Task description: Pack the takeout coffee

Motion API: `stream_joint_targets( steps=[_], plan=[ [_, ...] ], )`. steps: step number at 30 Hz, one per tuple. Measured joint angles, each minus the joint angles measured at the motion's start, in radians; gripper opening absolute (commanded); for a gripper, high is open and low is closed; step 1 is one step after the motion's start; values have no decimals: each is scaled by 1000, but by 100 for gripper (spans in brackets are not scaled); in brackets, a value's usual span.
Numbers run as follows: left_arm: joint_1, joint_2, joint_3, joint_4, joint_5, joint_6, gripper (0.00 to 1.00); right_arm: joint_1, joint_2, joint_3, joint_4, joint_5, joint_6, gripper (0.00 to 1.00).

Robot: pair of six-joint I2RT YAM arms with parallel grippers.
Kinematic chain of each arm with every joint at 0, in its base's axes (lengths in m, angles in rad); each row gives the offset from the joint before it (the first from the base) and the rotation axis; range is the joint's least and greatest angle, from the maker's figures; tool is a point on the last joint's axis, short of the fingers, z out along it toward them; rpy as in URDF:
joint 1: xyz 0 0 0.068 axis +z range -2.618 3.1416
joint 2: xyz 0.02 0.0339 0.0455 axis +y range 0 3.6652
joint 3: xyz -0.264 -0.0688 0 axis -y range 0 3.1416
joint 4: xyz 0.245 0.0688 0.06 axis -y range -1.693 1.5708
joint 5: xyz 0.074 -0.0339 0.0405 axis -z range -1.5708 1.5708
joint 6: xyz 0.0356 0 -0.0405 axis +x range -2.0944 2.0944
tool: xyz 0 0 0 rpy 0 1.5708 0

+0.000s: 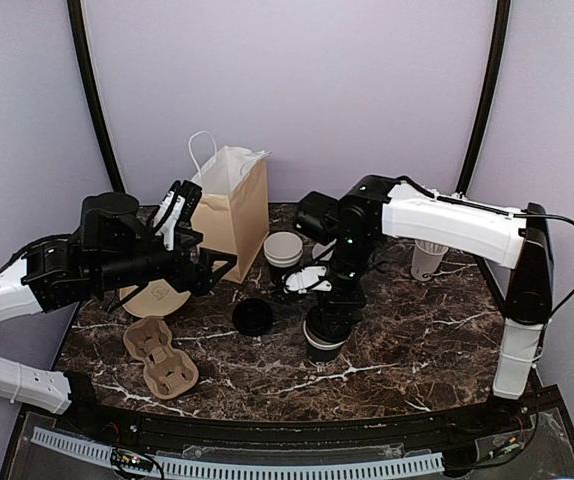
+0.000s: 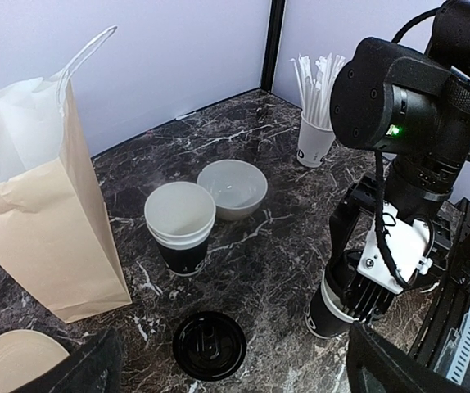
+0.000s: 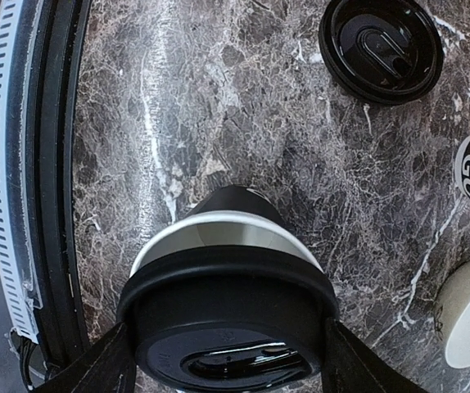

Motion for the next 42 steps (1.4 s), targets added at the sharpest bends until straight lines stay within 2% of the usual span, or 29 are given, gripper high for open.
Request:
stream_joint_targets(
  steps=[8, 13, 17, 19, 23, 25, 30, 35, 38, 42],
  plan=[
    [0, -1, -18, 2, 0, 0, 98, 13, 14, 3, 1, 16, 3, 83],
    [0, -2, -29, 6, -23, -21, 99, 18, 16, 16, 1, 16, 11, 97],
    [0, 5, -29, -5, -82, -81, 98, 18, 3, 24, 8, 23, 14, 99],
    [0, 29, -26, -13, -101, -132, 93, 17, -18, 19, 16, 36, 17, 98],
    [8, 142, 12, -64, -66, -246, 73, -12, -97, -3, 27, 29, 39, 86],
    [11, 216, 37, -79, -15, -308, 69, -48, -135, -11, 36, 2, 61, 80],
    [11, 341, 50, -76, 156, -440, 63, -187, -228, -114, 108, -99, 167, 65],
    [11, 411, 43, 0, 323, -548, 58, -251, -269, -282, 192, -188, 275, 49],
    [11, 439, 42, 49, 391, -592, 53, -289, -269, -371, 240, -243, 338, 45],
    [11, 487, 42, 95, 457, -639, 45, -348, -246, -429, 271, -311, 368, 46]
  ],
)
